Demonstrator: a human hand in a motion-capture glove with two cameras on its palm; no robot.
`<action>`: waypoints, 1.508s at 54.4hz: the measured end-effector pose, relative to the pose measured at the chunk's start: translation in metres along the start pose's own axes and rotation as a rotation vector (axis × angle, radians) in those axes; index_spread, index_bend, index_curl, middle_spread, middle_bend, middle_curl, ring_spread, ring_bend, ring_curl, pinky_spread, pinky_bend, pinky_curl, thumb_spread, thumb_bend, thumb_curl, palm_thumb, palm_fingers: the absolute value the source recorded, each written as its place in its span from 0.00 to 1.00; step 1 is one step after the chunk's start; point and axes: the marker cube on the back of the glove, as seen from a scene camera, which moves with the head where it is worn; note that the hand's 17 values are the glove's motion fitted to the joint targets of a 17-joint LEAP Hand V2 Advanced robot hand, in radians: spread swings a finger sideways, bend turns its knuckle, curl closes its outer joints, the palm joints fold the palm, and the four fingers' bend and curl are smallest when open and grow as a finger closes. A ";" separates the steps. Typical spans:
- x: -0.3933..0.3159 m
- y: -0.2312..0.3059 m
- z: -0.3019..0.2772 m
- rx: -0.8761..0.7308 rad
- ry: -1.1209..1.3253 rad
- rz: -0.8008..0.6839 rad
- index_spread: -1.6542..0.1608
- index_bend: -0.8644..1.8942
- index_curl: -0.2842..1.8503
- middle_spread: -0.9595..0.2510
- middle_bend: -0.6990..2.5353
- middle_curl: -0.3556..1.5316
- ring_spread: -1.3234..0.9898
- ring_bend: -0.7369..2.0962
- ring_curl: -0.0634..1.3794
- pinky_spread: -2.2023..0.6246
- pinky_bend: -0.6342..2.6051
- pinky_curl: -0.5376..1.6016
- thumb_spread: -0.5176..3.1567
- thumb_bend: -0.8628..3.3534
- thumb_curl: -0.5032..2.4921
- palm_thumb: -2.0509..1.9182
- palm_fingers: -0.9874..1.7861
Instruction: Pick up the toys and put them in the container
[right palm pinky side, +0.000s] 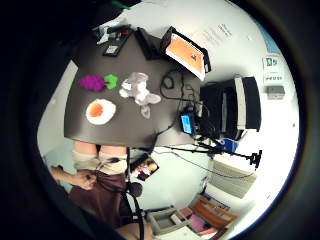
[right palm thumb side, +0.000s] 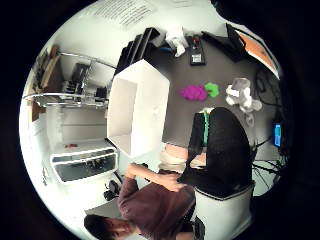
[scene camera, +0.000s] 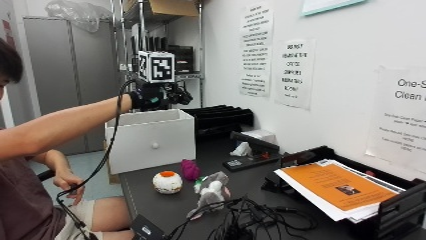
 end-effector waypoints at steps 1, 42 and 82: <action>0.001 -0.001 0.000 0.002 -0.003 0.002 0.86 0.36 0.15 0.77 0.26 0.20 0.56 0.35 0.06 0.78 0.32 0.29 0.26 0.23 0.17 0.55 0.39; 0.061 -0.046 0.025 0.031 -0.068 0.115 0.79 0.35 0.24 0.77 0.27 0.31 0.55 0.40 0.18 0.78 0.38 0.39 0.57 0.24 0.25 0.53 0.31; 0.152 -0.107 0.260 -0.205 -0.103 0.265 0.81 0.31 0.16 0.81 0.26 0.33 0.57 0.41 0.24 0.79 0.44 0.42 0.49 0.20 0.25 0.51 0.26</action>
